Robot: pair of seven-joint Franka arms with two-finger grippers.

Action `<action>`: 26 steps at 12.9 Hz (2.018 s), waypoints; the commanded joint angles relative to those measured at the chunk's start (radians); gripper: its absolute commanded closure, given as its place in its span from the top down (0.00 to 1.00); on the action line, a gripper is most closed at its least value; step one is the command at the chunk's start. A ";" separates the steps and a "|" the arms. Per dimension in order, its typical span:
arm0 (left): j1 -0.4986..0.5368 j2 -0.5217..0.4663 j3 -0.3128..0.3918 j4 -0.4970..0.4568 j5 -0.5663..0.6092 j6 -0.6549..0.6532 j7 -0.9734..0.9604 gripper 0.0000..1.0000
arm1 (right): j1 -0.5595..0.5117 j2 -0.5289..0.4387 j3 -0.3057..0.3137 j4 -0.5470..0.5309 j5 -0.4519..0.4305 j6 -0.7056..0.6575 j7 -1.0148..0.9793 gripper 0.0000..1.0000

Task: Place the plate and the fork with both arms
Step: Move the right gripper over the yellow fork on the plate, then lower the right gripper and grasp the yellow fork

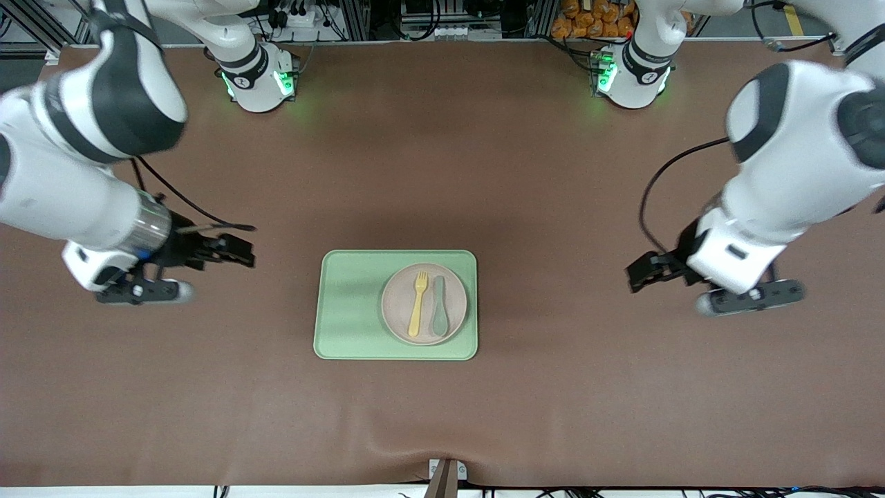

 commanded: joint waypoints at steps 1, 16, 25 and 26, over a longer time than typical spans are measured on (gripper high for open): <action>0.055 -0.109 -0.009 -0.046 0.023 -0.098 0.047 1.00 | 0.069 0.126 -0.008 0.103 -0.025 0.048 0.092 1.00; 0.224 -0.298 -0.010 -0.158 0.057 -0.201 0.320 1.00 | 0.307 0.411 -0.019 0.183 -0.080 0.312 0.428 1.00; 0.224 -0.293 -0.013 -0.161 0.053 -0.200 0.320 1.00 | 0.367 0.490 -0.028 0.169 -0.183 0.368 0.478 1.00; 0.224 -0.293 -0.012 -0.161 0.052 -0.198 0.320 1.00 | 0.369 0.497 -0.028 0.169 -0.183 0.368 0.478 1.00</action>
